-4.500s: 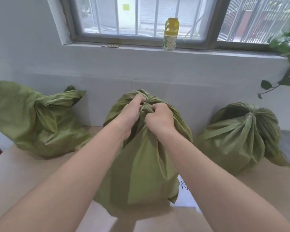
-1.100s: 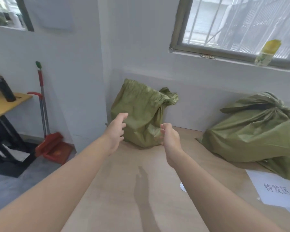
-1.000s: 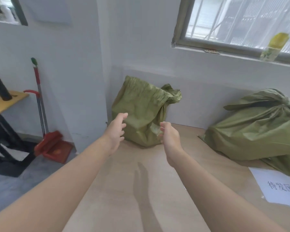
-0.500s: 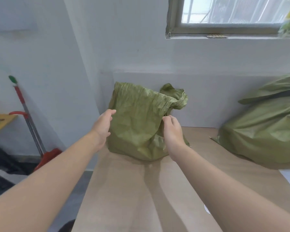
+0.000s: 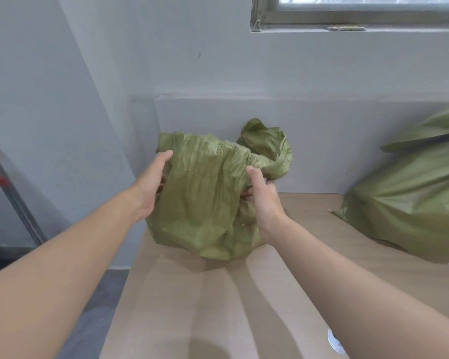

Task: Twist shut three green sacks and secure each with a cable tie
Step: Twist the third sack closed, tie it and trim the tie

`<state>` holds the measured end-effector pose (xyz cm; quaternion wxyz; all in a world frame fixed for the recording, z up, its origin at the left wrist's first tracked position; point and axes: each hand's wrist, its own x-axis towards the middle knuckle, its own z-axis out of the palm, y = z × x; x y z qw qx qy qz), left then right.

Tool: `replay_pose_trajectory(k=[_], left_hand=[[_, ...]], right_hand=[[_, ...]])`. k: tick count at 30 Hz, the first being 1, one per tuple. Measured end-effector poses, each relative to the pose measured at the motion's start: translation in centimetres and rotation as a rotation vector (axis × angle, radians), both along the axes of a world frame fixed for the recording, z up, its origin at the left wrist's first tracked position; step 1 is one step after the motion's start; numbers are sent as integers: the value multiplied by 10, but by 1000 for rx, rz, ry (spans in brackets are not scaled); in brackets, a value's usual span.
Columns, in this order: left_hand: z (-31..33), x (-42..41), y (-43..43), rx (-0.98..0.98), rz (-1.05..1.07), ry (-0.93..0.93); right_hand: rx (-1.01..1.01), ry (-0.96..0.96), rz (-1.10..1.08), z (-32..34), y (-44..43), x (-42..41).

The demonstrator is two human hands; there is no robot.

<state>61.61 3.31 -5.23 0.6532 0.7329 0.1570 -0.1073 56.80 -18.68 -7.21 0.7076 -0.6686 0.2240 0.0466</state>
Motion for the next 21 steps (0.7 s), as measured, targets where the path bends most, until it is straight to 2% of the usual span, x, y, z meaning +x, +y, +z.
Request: replay_pose_trajectory(k=[5, 8, 10, 12, 15, 21], left_hand=[[-5, -31, -3, -8, -258, 169], [6, -52, -9, 111, -343, 205], [20, -67, -18, 147, -312, 101], [36, -78, -22, 103, -245, 38], [58, -100, -27, 3, -155, 22], [83, -153, -46, -44, -26, -66]], right_hand=[[-9, 26, 65, 3, 4, -14], [-79, -29, 48, 14, 10, -29], [-124, -52, -17, 21, 11, -38], [-108, -89, -40, 30, 6, -49], [-41, -148, -67, 48, -7, -72], [-23, -212, -102, 73, -17, -127]])
